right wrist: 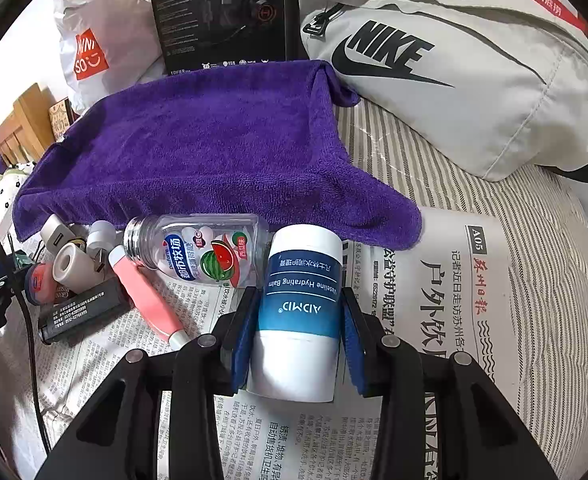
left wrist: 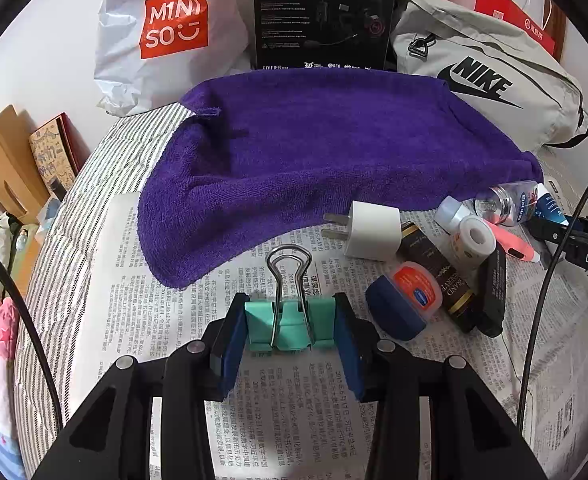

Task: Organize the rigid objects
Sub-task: 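Carry clip and jar onto the purple towel and open both grippers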

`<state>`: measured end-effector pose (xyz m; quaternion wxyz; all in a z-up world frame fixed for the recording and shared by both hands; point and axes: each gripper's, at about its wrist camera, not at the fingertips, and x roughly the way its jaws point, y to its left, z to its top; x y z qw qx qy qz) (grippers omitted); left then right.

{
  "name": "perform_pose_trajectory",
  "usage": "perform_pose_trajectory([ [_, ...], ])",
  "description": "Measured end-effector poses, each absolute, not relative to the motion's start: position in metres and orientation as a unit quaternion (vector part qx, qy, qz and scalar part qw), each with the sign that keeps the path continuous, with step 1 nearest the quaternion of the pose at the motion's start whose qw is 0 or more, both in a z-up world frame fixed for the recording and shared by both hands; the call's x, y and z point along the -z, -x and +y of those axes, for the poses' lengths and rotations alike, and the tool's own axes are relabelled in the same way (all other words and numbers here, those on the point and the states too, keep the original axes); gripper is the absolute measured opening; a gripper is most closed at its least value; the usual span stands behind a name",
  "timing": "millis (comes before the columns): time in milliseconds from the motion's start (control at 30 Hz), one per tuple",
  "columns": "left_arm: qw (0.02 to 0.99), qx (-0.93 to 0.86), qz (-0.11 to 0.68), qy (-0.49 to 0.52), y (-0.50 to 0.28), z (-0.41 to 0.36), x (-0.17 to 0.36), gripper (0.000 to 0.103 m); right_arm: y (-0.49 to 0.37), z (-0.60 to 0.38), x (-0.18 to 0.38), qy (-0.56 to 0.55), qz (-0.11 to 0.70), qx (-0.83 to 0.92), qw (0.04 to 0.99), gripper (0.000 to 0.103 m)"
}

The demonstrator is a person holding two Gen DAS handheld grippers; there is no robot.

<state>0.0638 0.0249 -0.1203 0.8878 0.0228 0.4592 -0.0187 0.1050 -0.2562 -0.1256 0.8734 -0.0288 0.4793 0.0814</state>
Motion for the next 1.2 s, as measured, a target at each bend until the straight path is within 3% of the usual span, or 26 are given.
perform_pose_trajectory([
  [633,0.887,0.024,0.461,-0.019,-0.061,0.025,0.118,0.039,-0.102,-0.266,0.118,-0.001,0.476,-0.102,0.874,0.037],
  [1200,0.899,0.045,0.436,0.007,-0.060,0.038,0.078,0.039,-0.096,-0.272,0.065,0.000,0.446,-0.127,0.886,0.036],
])
